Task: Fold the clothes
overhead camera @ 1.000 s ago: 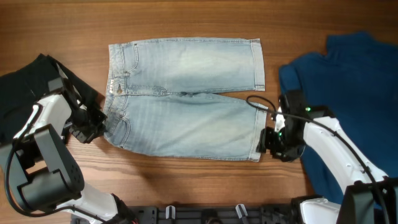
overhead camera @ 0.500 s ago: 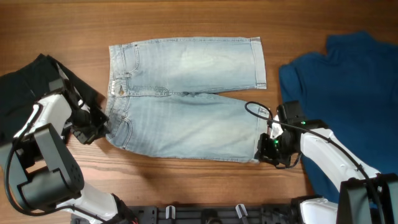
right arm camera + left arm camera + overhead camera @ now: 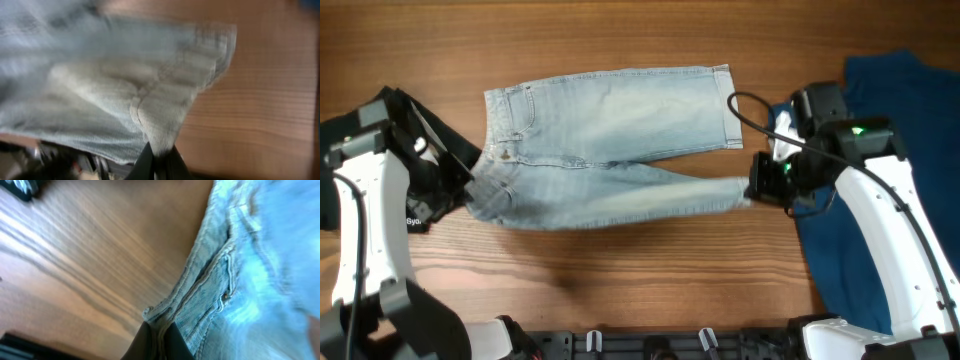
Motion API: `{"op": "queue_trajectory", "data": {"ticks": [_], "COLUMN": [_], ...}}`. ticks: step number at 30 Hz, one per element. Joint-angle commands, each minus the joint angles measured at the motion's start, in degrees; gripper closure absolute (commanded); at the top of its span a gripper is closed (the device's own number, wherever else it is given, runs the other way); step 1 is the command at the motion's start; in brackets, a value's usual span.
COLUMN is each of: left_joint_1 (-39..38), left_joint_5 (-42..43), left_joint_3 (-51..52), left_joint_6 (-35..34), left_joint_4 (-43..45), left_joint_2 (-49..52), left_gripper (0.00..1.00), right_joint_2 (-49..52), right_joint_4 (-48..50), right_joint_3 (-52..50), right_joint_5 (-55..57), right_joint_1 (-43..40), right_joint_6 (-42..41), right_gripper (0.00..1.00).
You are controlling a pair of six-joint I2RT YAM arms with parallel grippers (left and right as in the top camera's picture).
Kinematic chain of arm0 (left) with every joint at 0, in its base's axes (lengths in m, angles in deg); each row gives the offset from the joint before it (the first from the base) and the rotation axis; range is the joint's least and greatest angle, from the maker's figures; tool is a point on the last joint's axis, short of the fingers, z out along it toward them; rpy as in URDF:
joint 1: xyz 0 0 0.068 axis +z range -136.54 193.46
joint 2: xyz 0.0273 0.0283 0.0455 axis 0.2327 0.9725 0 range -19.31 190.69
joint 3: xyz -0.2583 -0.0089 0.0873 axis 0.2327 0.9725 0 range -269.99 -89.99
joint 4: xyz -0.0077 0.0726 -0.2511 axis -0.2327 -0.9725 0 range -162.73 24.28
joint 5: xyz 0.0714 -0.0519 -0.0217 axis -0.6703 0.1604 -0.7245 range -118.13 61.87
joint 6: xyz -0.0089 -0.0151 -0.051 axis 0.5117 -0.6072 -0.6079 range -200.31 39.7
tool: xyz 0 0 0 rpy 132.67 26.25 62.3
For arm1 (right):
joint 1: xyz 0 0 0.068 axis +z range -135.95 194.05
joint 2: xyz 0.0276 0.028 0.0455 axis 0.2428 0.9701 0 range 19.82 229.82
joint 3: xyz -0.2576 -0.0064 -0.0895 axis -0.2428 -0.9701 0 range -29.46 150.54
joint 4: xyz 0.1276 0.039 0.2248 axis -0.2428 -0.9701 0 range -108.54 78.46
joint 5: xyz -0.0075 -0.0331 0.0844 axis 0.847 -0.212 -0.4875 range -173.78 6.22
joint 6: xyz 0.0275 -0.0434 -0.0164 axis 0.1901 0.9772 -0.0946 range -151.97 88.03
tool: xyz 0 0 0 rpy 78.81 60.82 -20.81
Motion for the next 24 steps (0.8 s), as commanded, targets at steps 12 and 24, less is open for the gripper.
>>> {"op": "queue_trajectory", "data": {"ticks": [12, 24], "left_joint_1": [-4.02, -4.57], "left_joint_5": [-2.91, -7.80], "left_joint_3": [-4.00, -4.00], "left_joint_6": [0.31, 0.07], "left_joint_4": [17.51, 25.24], "left_joint_2": [-4.59, 9.18], "left_gripper": [0.96, 0.95], "right_joint_2": [5.60, 17.42], "right_joint_4": [24.30, 33.48], "right_joint_3": [3.30, 3.30], "right_joint_5": [1.25, -0.74], "right_joint_1": [-1.64, -1.62], "right_joint_6": [-14.84, -21.16], "right_gripper": [0.96, 0.95]}}
